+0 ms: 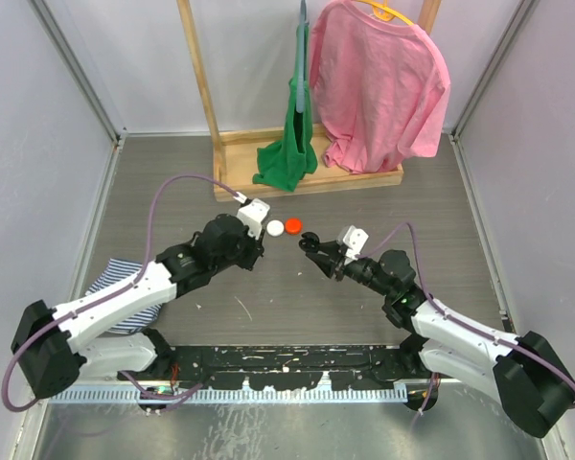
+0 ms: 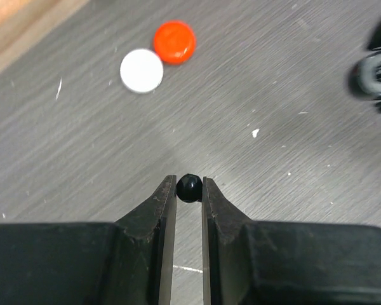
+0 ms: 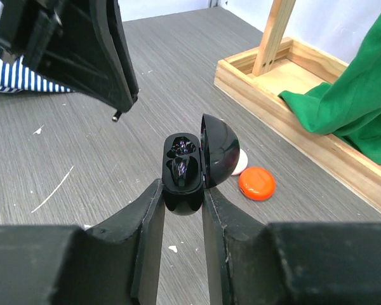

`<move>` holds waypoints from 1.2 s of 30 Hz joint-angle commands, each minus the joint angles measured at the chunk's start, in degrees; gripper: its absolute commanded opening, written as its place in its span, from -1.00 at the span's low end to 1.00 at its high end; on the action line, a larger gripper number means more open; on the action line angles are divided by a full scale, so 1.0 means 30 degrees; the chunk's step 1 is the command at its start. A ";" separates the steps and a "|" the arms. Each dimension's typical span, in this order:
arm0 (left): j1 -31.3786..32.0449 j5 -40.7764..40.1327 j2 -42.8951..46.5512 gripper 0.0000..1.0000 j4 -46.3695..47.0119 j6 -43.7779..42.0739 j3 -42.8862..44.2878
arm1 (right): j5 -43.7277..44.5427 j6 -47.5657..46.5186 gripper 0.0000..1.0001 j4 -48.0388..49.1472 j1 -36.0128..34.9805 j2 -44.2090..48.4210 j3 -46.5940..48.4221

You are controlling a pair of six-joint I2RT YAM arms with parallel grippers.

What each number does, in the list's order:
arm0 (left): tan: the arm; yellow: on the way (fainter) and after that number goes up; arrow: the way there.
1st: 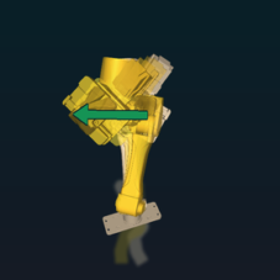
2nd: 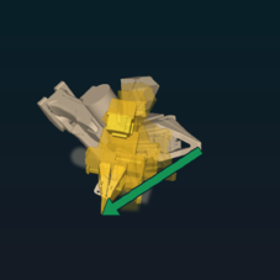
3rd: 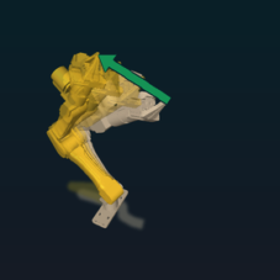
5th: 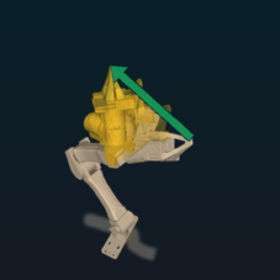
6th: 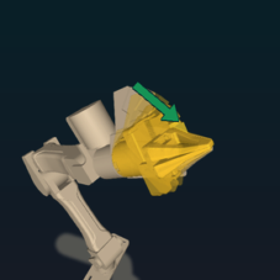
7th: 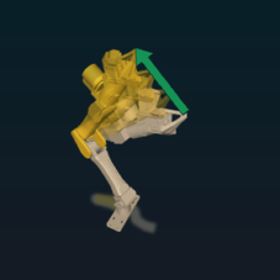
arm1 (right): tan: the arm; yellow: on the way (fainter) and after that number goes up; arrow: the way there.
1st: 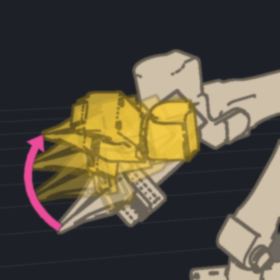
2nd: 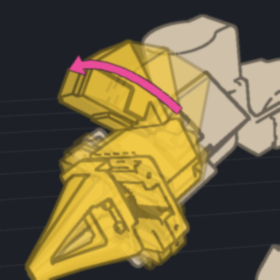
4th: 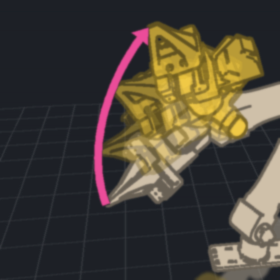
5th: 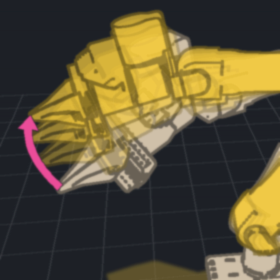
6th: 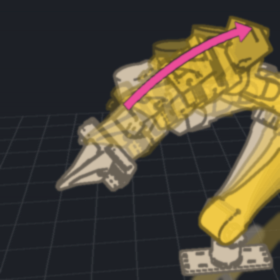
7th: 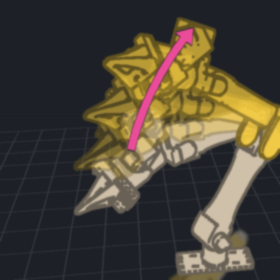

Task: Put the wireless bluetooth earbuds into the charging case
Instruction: Pick up the earbud from the center of the board, then place the earbud in the charging case.

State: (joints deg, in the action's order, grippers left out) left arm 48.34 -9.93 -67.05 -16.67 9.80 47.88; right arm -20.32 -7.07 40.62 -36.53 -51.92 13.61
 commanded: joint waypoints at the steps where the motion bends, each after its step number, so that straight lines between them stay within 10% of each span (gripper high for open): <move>1: 0.0161 0.2109 0.1763 -0.76 0.4271 -0.2553 -0.0652 | -0.0739 0.0417 -0.53 0.1580 0.0050 -0.0207 0.0683; 20: 0.1384 0.7904 0.4562 -0.75 1.2655 -1.0706 -0.4239 | -0.2409 0.2160 -0.53 0.3581 0.0051 -0.1520 0.0608; 36: 0.3878 0.5656 0.3409 -0.75 1.5840 -1.6868 -0.5070 | -0.3431 0.3059 -0.53 0.4145 0.0049 -0.1483 0.0716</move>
State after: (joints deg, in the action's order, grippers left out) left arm 58.76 9.78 -55.99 23.62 -34.57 32.99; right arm -29.32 0.97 48.86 -36.53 -56.53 13.61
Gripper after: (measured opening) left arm 0.186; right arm 0.330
